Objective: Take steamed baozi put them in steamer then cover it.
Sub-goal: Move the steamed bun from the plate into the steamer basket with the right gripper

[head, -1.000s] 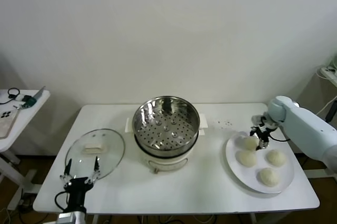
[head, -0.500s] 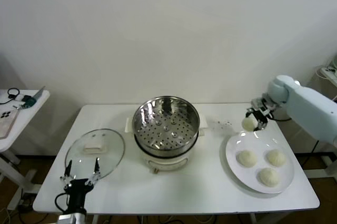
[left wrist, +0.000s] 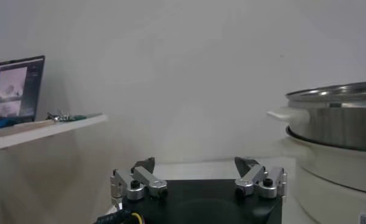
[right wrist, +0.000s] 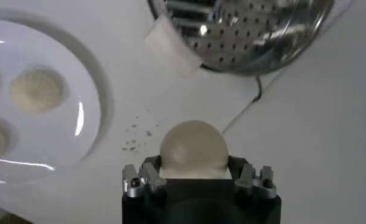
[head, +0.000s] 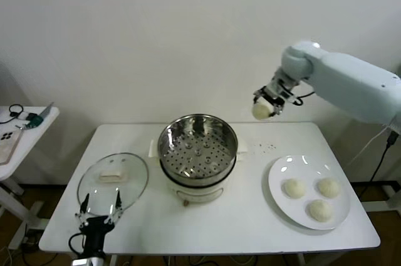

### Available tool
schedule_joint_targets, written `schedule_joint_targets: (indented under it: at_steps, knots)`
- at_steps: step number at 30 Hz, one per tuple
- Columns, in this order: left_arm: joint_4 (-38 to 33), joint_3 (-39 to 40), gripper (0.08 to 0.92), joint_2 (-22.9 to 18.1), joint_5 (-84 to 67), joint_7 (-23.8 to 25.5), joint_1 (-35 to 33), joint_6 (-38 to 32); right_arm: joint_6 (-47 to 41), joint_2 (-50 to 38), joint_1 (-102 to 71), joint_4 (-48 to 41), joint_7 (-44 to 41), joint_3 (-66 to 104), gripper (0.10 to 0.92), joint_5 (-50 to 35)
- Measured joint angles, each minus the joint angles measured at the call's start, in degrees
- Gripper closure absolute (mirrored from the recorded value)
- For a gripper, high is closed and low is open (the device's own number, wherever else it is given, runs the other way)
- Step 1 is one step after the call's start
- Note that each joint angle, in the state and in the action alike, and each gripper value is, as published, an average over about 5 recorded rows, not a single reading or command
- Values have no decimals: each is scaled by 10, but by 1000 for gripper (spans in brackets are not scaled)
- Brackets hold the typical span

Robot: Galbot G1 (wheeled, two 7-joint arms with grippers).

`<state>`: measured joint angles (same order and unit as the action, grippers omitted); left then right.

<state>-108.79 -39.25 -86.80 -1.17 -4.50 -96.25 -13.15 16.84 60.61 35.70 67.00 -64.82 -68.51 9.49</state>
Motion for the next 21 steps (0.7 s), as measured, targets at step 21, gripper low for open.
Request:
schedule_joint_targets:
  at_steps: [21]
  knots:
    - [-19,-5,177,6,-14,-9,-14,3,67,175,-74,-57,13,-14,304,114]
